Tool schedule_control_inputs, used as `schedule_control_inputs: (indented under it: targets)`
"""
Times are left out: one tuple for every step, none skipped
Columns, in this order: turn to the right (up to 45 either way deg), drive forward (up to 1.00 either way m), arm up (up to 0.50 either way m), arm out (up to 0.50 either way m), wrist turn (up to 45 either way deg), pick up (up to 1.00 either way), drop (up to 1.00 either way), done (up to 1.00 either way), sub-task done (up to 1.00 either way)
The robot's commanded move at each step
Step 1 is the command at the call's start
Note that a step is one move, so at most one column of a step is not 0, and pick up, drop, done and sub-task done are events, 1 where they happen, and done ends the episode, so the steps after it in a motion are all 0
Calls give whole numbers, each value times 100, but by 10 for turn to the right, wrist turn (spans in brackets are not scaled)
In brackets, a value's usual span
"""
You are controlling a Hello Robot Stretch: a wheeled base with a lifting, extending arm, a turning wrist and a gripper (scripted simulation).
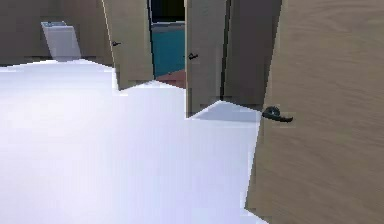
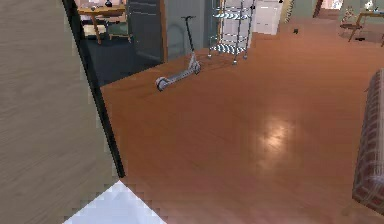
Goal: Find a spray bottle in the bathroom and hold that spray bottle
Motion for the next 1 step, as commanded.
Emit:
schedule_control_inputs:
  targets:
    - [-210,0,0,0,0,0,0,0,0]
